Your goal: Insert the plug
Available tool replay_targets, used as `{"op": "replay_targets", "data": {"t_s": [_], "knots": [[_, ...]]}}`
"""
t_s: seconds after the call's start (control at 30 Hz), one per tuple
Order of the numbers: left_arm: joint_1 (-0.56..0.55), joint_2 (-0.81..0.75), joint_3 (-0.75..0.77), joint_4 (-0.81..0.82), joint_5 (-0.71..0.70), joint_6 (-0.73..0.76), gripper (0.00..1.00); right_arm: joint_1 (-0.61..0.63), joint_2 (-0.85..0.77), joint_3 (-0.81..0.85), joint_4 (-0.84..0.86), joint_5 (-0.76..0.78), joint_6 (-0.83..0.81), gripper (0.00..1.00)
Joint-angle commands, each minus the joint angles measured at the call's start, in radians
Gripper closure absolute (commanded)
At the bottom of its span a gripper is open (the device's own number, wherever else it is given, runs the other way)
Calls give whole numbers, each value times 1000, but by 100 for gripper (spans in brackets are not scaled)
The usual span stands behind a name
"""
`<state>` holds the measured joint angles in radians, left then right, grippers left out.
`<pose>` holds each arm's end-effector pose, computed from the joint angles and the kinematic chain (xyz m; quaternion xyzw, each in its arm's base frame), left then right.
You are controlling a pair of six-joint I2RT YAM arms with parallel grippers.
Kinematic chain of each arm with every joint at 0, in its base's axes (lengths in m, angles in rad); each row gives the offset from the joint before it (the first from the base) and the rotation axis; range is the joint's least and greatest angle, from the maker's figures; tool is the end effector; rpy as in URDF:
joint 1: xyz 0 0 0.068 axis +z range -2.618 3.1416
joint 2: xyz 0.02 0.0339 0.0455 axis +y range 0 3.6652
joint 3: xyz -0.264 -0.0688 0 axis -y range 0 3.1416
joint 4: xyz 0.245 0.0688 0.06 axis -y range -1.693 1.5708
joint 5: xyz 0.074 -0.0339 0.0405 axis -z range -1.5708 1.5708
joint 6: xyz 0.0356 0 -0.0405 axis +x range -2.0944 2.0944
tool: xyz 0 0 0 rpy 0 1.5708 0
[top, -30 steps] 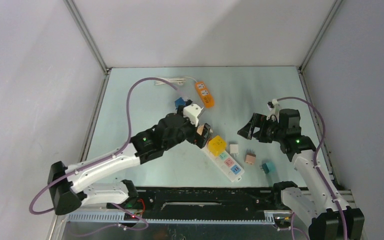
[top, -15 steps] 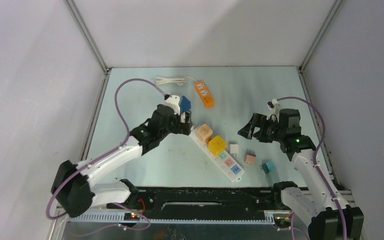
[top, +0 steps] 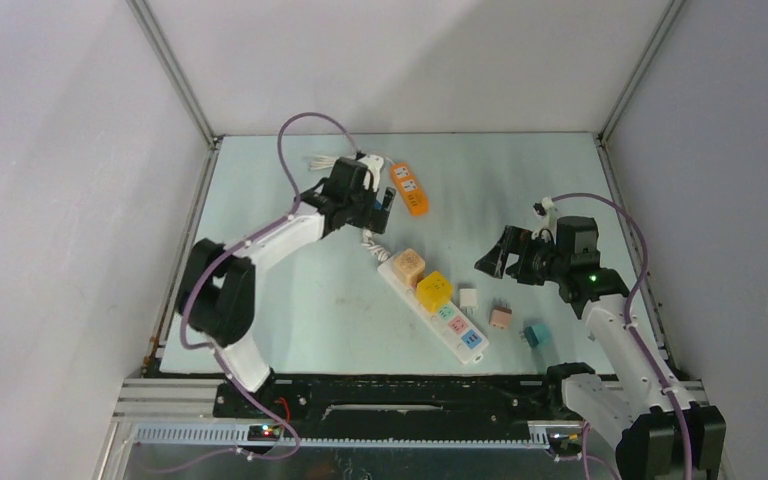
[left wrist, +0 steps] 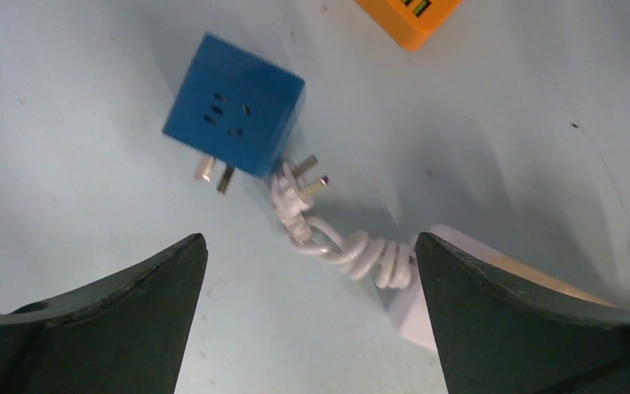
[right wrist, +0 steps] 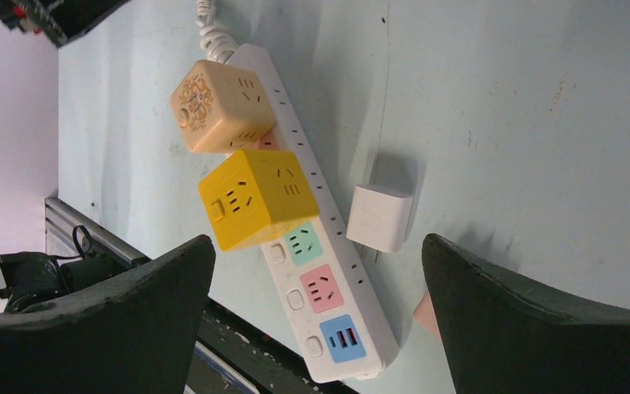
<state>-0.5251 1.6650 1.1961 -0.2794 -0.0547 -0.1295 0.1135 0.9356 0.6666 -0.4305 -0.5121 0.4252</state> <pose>0.3218 -0.1842 0.2446 0.1693 0.9006 -0.1047 0.3864 0.1926 0.0395 0.2511 0.0306 0.8830 0.3300 0.3324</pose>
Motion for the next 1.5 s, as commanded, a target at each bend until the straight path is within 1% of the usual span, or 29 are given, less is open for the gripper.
{"op": "replay_targets", "data": {"t_s": [0.0, 0.13, 0.27, 0.33, 0.4, 0.47, 0.57, 0.63, 0.7, 0.83, 0.87, 1.0, 1.03, 1.2, 1.33, 1.47], "knots": [[20, 124, 229, -135, -4, 218, 0, -4, 6, 2, 46, -15, -10, 1], [41, 251, 372, -221, -20, 326, 0, -2, 12, 2, 53, -22, -3, 1], [70, 352, 506, -336, -12, 381, 0, -2, 14, 2, 56, -25, 1, 1], [87, 385, 542, -368, -1, 394, 0, -2, 19, 2, 63, -28, 5, 1], [104, 416, 567, -389, 40, 401, 1, -3, 24, 2, 72, -34, 10, 1], [115, 444, 587, -402, 82, 399, 3, -2, 31, 2, 83, -39, 15, 1], [116, 484, 606, -405, 97, 379, 8, -3, 40, 3, 100, -55, 25, 1], [117, 511, 614, -402, 110, 359, 13, -2, 44, 6, 105, -59, 28, 1], [116, 533, 643, -419, 130, 355, 24, -3, 48, 9, 105, -61, 29, 1], [117, 538, 649, -411, 171, 355, 36, -4, 48, 14, 104, -63, 27, 2], [117, 537, 648, -411, 178, 354, 42, -3, 50, 15, 103, -64, 26, 1], [116, 483, 606, -388, 210, 351, 63, -3, 49, 21, 100, -71, 25, 2], [116, 455, 580, -358, 216, 345, 66, -4, 50, 25, 95, -72, 23, 2], [116, 217, 396, -202, 285, 300, 72, -4, 54, 52, 78, -86, 10, 1], [114, 4, 242, -93, 415, 261, 73, -4, 61, 81, 61, -113, -1, 1], [105, -139, 105, -27, 542, 218, 76, -2, 66, 108, 63, -179, -11, 2]]}}
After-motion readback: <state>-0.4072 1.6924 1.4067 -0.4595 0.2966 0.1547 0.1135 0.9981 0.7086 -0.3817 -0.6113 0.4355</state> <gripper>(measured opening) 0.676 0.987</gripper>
